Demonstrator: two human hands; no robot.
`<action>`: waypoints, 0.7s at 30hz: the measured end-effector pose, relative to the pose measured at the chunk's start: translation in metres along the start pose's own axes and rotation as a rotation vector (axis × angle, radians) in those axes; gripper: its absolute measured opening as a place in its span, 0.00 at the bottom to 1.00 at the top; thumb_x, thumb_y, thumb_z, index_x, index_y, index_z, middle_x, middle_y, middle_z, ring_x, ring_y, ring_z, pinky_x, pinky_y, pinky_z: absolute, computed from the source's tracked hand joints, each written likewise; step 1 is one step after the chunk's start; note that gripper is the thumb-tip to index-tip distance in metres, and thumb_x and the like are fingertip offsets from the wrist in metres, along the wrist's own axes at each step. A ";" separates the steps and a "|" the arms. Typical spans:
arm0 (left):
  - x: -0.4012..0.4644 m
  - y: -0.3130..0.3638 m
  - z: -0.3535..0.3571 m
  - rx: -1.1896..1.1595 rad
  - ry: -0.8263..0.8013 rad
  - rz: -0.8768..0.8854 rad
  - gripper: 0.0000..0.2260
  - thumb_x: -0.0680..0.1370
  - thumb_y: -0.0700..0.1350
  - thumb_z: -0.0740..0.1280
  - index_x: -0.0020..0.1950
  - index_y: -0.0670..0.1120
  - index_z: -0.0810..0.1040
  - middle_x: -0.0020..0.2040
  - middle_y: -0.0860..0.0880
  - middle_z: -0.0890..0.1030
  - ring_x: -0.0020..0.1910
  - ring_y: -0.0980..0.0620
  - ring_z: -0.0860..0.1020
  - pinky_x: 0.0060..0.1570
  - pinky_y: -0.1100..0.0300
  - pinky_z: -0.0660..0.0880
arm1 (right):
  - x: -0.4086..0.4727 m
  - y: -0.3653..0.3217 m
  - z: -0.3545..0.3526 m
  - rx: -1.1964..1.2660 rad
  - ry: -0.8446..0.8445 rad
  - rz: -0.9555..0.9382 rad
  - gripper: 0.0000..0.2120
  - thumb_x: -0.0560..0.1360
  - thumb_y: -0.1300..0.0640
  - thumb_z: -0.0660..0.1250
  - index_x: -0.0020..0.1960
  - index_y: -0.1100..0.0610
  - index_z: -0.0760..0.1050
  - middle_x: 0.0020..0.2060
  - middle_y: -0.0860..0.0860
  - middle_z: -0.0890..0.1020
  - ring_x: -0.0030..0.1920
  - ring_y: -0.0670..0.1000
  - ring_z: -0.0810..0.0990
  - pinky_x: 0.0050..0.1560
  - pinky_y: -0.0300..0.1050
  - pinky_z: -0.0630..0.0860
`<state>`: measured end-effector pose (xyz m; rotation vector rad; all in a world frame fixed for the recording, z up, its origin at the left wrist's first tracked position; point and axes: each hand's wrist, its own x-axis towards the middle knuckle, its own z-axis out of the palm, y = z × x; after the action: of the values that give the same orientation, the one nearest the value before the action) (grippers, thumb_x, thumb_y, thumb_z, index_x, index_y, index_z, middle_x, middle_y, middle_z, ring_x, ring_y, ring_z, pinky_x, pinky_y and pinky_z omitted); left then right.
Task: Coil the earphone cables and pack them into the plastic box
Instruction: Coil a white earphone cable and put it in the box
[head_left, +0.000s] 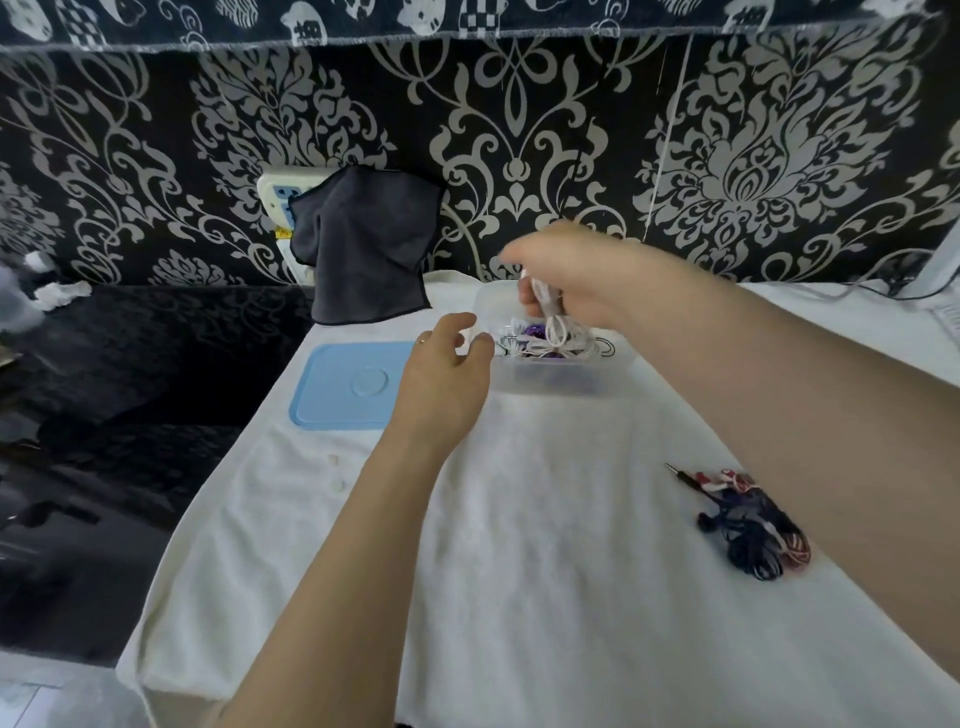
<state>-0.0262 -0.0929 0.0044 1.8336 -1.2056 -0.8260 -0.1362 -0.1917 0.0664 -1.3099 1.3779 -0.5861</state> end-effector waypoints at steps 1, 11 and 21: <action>0.001 0.000 0.000 -0.004 -0.014 -0.013 0.18 0.84 0.51 0.59 0.74 0.54 0.71 0.69 0.50 0.74 0.59 0.54 0.74 0.59 0.59 0.67 | 0.004 0.000 0.007 -0.033 -0.014 0.034 0.06 0.81 0.58 0.63 0.51 0.61 0.71 0.44 0.60 0.77 0.41 0.54 0.77 0.51 0.47 0.80; 0.001 0.004 0.001 0.058 -0.032 0.009 0.19 0.84 0.50 0.59 0.76 0.52 0.69 0.71 0.50 0.75 0.67 0.52 0.73 0.59 0.59 0.66 | 0.010 0.018 0.026 0.109 0.007 0.076 0.23 0.82 0.63 0.58 0.76 0.64 0.61 0.74 0.62 0.66 0.73 0.61 0.68 0.68 0.54 0.71; -0.028 0.001 0.015 0.354 -0.031 0.100 0.13 0.80 0.48 0.66 0.62 0.46 0.70 0.56 0.46 0.72 0.50 0.44 0.74 0.48 0.54 0.70 | -0.079 0.061 -0.059 -0.601 0.221 -0.169 0.05 0.76 0.62 0.66 0.50 0.57 0.79 0.44 0.54 0.83 0.43 0.55 0.83 0.43 0.49 0.81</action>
<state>-0.0483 -0.0711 0.0012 2.0232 -1.5274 -0.6153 -0.2279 -0.1223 0.0574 -1.8986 1.7134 -0.4509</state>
